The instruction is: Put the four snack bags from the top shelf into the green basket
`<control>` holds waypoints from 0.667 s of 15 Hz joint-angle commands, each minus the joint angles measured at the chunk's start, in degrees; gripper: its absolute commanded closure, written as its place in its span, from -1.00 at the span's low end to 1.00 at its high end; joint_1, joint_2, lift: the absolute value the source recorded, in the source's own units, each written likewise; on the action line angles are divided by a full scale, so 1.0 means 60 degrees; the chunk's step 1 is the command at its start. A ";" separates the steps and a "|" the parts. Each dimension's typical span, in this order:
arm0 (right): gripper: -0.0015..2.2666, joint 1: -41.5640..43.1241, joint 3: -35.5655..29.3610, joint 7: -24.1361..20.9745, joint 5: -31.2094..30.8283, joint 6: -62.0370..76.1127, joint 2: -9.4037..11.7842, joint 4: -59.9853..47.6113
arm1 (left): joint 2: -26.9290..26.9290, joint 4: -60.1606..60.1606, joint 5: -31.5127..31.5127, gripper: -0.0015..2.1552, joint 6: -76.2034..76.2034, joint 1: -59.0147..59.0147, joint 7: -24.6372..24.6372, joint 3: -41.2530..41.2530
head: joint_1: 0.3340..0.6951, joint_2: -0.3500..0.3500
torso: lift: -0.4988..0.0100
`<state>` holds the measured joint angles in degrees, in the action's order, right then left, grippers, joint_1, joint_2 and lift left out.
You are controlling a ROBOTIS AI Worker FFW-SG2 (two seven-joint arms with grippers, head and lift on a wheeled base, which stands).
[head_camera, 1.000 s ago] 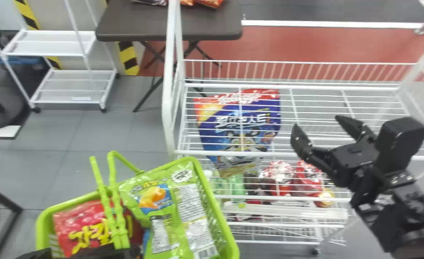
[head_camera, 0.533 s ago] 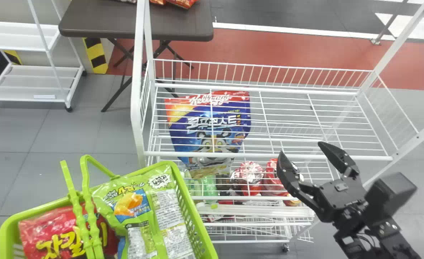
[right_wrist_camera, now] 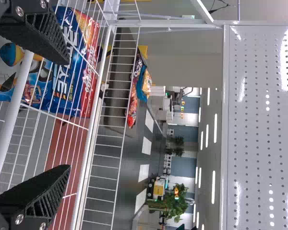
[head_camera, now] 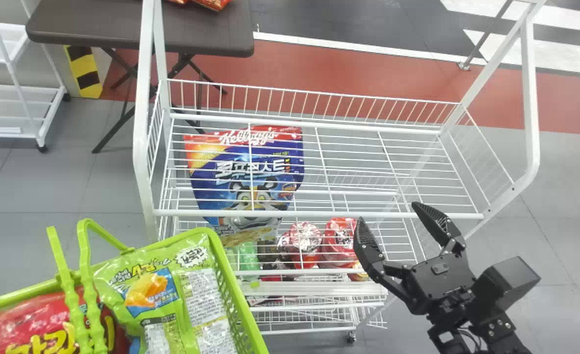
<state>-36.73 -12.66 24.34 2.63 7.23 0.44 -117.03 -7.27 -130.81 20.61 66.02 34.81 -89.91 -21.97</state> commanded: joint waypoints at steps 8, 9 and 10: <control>-0.99 -0.0030 -0.0044 0.0001 0.0031 0.0002 -0.0082 0.0008 | 0.0112 -0.0112 -0.0212 0.99 0.0036 0.0102 -0.0109 0.0145 | 1.00 -0.70 | 0.94; -0.99 -0.0074 -0.0044 0.0001 0.0031 0.0002 -0.0082 0.0008 | 0.0112 -0.0127 -0.0226 0.99 0.0036 0.0132 -0.0109 0.0145 | 1.00 -0.71 | 0.94; -0.99 -0.0103 -0.0044 0.0001 0.0060 0.0002 -0.0082 0.0008 | 0.0098 -0.0156 -0.0226 0.99 0.0036 0.0176 -0.0109 0.0145 | 1.00 -0.71 | 0.94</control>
<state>-37.07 -12.91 24.34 2.84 7.25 0.44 -117.01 -6.60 -131.54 19.33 66.23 35.55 -89.91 -21.15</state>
